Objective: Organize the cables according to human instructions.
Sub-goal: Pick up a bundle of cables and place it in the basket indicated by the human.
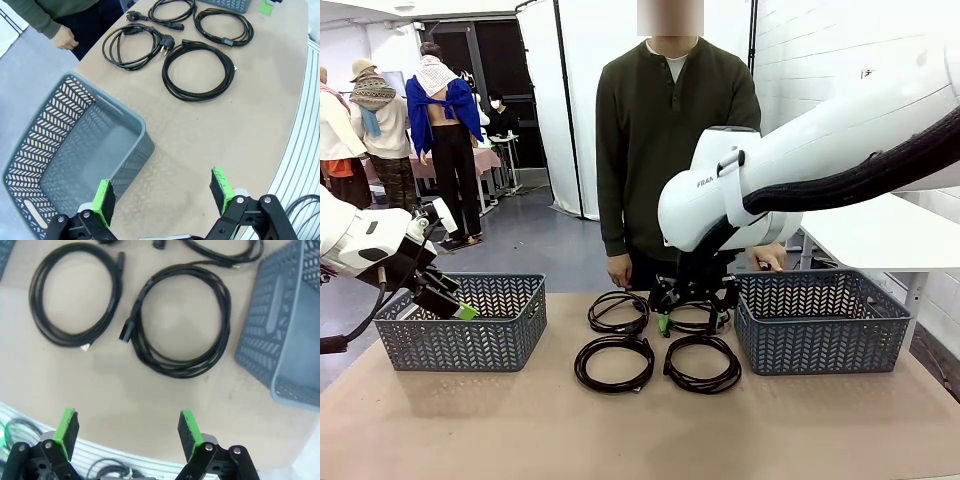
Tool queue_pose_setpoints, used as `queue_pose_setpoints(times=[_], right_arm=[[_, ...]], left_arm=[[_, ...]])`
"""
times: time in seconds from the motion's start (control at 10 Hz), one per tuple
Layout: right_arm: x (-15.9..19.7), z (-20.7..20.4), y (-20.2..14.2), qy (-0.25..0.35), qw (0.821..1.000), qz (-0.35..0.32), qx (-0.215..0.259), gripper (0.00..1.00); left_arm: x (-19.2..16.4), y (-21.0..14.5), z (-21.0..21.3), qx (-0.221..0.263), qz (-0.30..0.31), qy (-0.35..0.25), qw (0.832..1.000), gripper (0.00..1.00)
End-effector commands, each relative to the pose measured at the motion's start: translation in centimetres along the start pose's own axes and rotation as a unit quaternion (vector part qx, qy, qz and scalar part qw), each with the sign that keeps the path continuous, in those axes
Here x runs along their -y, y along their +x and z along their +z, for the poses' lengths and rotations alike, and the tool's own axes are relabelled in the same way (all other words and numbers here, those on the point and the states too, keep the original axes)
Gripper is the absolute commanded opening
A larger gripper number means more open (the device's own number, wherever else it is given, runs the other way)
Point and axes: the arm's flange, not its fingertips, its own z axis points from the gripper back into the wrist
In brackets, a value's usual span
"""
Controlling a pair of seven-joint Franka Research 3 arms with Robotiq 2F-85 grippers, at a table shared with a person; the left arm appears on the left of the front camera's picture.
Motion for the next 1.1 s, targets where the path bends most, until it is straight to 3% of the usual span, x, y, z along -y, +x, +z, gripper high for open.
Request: queue_pose_setpoints(times=[0.0,0.2,0.8,1.0], right_arm=[[-0.9,-1.3,1.6,-0.036,0.998,-0.048,0.029,1.00],[-1.2,-2.9,2.7,-0.059,0.995,-0.074,0.044,1.00],[-0.9,-6.6,5.3,-0.053,0.991,-0.123,0.016,1.00],[-0.3,-6.1,4.5,-0.042,0.994,-0.098,0.015,1.00]], left_arm=[[-0.2,-0.1,-0.2,0.004,0.006,-0.002,1.000,1.00],[-0.2,-0.1,-0.2,0.004,0.006,-0.002,1.000,1.00],[-0.2,-0.1,-0.2,0.004,0.006,-0.002,1.000,1.00],[-0.2,-0.1,-0.2,0.004,0.006,-0.002,1.000,1.00]])
